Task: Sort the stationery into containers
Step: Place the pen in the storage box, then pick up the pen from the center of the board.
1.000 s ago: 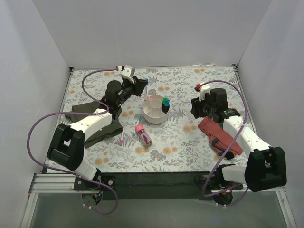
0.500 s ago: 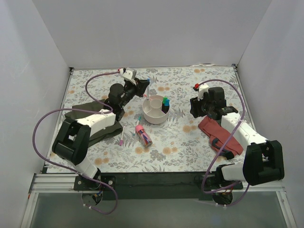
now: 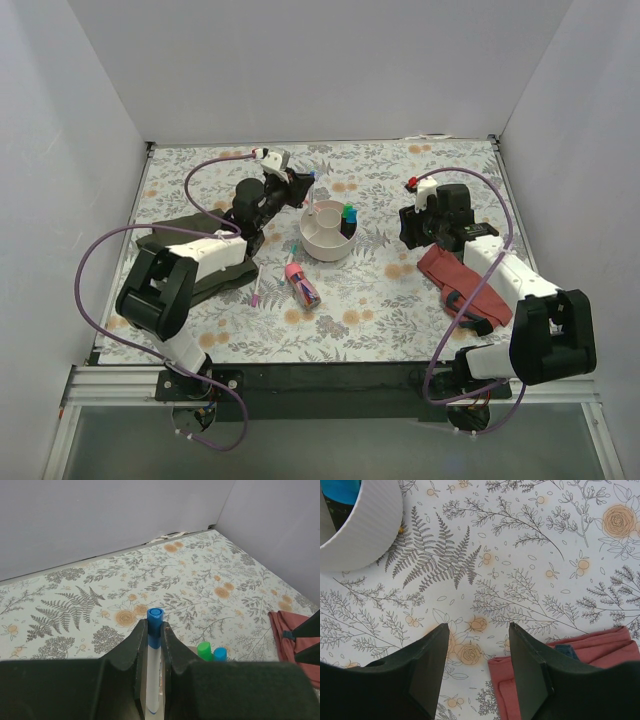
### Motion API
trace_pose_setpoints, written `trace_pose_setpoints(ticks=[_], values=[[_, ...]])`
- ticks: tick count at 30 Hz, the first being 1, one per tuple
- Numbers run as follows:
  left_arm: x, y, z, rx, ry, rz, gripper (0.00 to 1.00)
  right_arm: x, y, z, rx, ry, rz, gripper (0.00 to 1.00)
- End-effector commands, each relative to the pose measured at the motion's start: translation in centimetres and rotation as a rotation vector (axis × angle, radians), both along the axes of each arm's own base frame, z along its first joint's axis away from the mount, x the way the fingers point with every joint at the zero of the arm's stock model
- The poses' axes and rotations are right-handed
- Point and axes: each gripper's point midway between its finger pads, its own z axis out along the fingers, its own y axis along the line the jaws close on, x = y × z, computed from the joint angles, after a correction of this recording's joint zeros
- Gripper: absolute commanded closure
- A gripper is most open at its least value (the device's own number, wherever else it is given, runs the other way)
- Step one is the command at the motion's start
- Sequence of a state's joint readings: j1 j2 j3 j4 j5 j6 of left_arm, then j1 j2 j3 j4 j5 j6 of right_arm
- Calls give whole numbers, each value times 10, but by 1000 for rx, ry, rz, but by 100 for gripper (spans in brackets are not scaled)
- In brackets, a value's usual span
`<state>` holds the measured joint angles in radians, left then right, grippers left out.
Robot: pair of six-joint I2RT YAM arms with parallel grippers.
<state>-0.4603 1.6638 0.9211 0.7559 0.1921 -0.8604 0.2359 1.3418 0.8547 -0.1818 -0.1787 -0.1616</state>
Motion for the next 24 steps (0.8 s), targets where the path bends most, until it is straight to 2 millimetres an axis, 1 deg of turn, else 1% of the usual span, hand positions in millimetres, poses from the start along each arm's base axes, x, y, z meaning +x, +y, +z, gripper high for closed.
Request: trace_pose_setpoints(ticks=[1,6,9,11,13,14,15,17,18,20,21,22,23,24], values=[[1,6,-13,18,12,25,100,17,4,19,19,-64,4,40],[-1,8,-20,25,20,30,100,16,5,12,23,-45,11,40],[-1,10,-24,31,35,42,91,16,7,11,30,-43,14,40],[-2,11,-23,32,35,45,80,16,7,11,30,-44,14,40],[-2,14,-22,38,37,58,72,16,7,11,33,-43,12,40],[-1,14,-20,39,32,61,63,16,7,11,32,-45,13,40],[-1,15,-20,43,37,65,61,16,7,12,34,-46,12,40],[1,16,-9,45,15,74,54,16,8,13,35,-50,14,40],[1,17,-9,53,18,77,53,16,7,15,36,-54,12,40],[3,22,7,61,-12,103,52,16,7,17,37,-59,12,40],[0,26,24,68,-35,115,51,17,7,20,37,-68,10,40],[0,32,33,76,-45,143,50,17,7,22,38,-74,10,40],[2,45,42,95,-60,210,50,16,6,23,37,-78,10,40],[-3,56,56,115,-63,247,48,15,5,27,36,-90,7,40]])
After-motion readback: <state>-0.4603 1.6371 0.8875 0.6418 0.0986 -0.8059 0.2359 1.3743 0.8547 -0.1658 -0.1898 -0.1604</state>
